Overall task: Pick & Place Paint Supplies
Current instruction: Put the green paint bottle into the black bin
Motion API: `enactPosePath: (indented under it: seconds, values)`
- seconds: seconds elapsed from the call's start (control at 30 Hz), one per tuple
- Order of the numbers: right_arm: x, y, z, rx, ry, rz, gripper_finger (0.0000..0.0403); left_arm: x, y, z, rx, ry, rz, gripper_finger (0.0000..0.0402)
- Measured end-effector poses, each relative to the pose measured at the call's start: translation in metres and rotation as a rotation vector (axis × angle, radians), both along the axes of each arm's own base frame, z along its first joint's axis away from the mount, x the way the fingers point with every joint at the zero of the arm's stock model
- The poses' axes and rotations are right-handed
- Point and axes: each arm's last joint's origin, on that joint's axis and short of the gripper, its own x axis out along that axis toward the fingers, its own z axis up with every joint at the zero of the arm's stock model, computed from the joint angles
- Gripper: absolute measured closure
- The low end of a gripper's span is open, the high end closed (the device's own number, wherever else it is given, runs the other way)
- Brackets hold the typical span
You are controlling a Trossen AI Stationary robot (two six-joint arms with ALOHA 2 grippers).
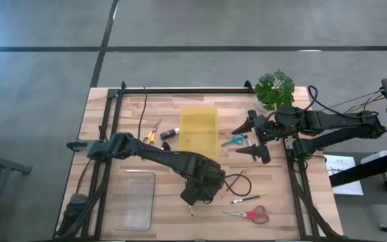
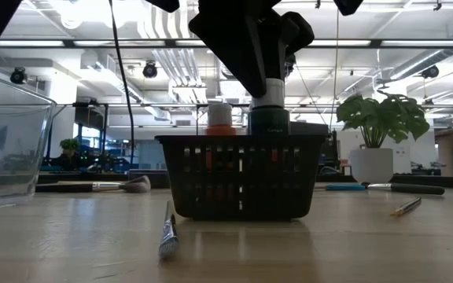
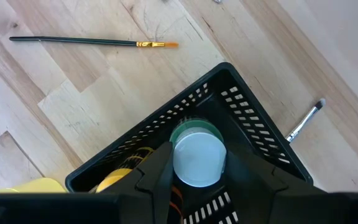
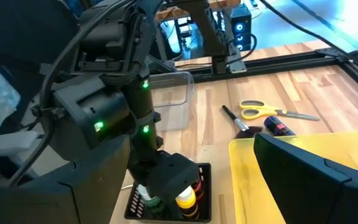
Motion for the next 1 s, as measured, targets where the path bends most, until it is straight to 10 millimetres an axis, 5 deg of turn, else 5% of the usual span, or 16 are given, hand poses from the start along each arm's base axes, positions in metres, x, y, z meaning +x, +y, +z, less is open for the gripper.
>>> enactPosePath:
  seconds: [1.0]
  values:
    - [-0.0002, 0.0002, 0.0003, -0.003, -0.004, 0.009, 0.0060, 0.0013, 0.0014, 0.0007, -0.025, -0.005, -0.013, 0.0265]
